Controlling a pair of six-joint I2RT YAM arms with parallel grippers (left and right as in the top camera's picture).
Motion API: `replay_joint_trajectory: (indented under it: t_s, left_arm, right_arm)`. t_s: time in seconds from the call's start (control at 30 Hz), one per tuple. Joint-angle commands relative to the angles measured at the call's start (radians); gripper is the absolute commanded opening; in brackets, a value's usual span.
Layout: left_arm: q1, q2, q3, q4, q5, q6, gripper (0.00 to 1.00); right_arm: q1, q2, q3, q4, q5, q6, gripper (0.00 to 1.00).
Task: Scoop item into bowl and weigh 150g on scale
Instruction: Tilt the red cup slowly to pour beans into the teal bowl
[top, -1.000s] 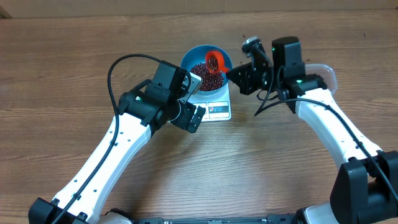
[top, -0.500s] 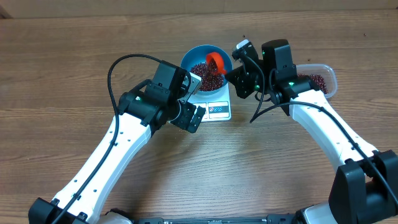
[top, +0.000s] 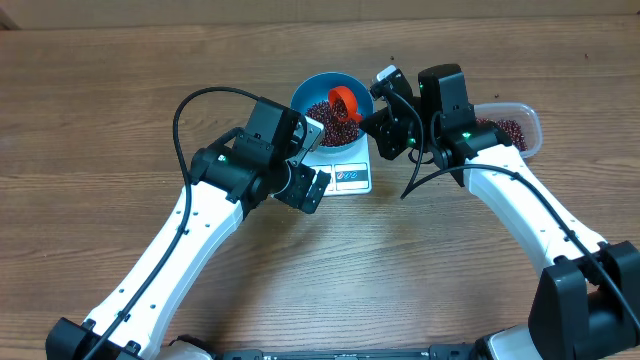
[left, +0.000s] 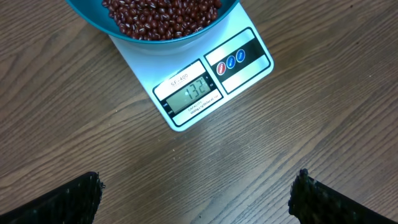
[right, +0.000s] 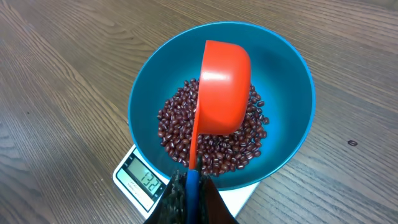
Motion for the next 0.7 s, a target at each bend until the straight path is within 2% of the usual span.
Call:
replay_joint_trajectory:
  t_s: [0.0, 0.47, 0.63, 0.67]
  left_arm:
    - [0.005, -0.023, 0.004, 0.002, 0.010, 0.008, 1.00]
    - [0.005, -0.023, 0.004, 0.002, 0.010, 0.008, 1.00]
    - [0.005, -0.023, 0.004, 0.002, 0.010, 0.008, 1.00]
    - [0.005, -0.023, 0.004, 0.002, 0.010, 0.008, 1.00]
  right_arm:
    - [0.005, 0.003, 0.021, 0.003, 0.009, 0.026, 0.04]
    - [0.005, 0.002, 0.022, 0.004, 0.010, 0.072, 0.04]
    - [0.005, 0.002, 0.023, -0.001, 0.001, 0.065, 0.04]
    - [0.008, 0.000, 0.023, -0.010, -0.021, 0.027, 0.04]
